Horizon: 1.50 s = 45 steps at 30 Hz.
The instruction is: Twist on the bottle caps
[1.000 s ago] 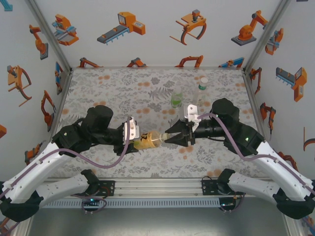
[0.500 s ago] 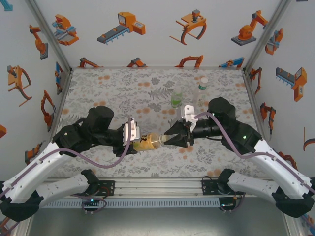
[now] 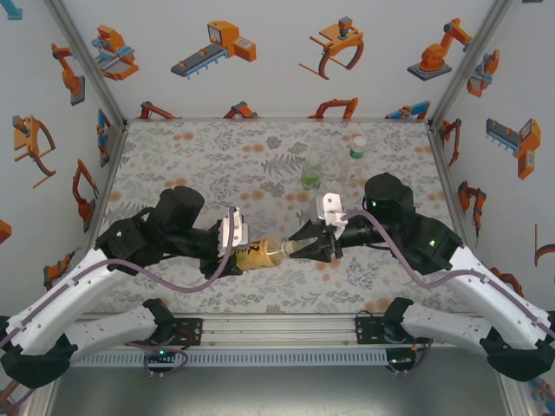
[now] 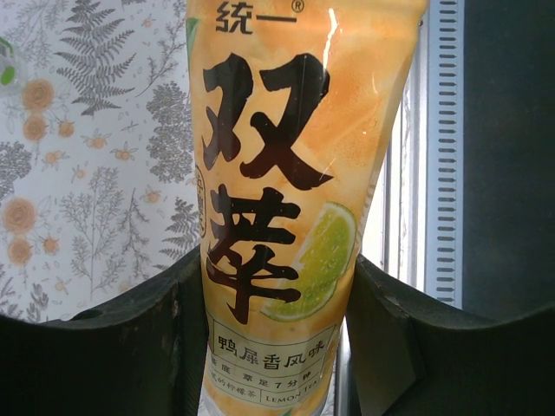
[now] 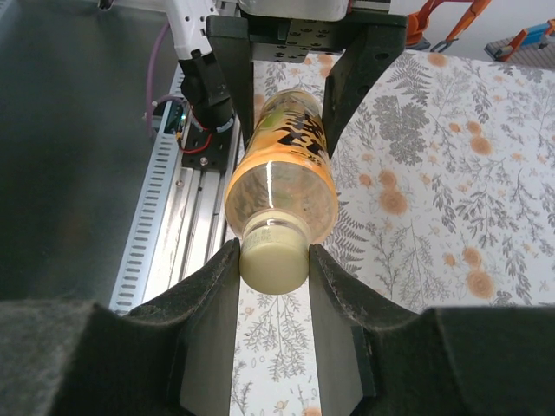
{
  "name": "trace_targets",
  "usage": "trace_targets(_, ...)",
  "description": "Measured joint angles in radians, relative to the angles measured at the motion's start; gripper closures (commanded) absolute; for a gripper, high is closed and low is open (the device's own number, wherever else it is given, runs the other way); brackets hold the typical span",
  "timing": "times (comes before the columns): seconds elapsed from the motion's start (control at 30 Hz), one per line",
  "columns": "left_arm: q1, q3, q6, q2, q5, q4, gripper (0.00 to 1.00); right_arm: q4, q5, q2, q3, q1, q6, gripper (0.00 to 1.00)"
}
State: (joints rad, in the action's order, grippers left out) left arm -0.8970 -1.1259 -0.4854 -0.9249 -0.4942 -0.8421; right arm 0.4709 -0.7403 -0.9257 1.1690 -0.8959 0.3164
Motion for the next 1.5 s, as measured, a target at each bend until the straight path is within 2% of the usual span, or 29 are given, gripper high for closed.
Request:
trace_targets(0.5,0.0,-0.022,0.027,-0.045,-0.06,-0.025,1.0,0.041,-0.001,0.014,0.006,-0.006,0.057,1.0)
trace_targets(0.73,-0.003,-0.023,0.027,-0.043,-0.044,-0.021,1.0,-0.013,0.064,0.047,-0.039,-0.012,-0.109,1.0)
trace_targets(0.87,-0.005,-0.023,0.027,-0.04,-0.019,-0.019,1.0,-0.081,0.129,0.076,-0.09,-0.014,-0.291,1.0)
trace_targets(1.03,-0.006,-0.023,0.027,-0.032,0.011,-0.014,1.0,-0.138,0.253,0.1,-0.136,-0.017,-0.639,1.0)
trace_targets(1.23,-0.005,-0.023,0.027,-0.032,0.037,-0.007,1.0,-0.024,0.398,0.062,-0.095,-0.018,-1.105,1.0)
trace_targets(1.43,-0.005,-0.022,0.027,-0.034,0.057,-0.034,1.0,0.01,0.451,0.063,-0.138,-0.018,-1.542,1.0)
trace_targets(1.5,-0.005,-0.021,0.027,-0.039,0.057,-0.038,1.0,0.012,0.474,0.078,-0.169,-0.021,-1.661,0.95)
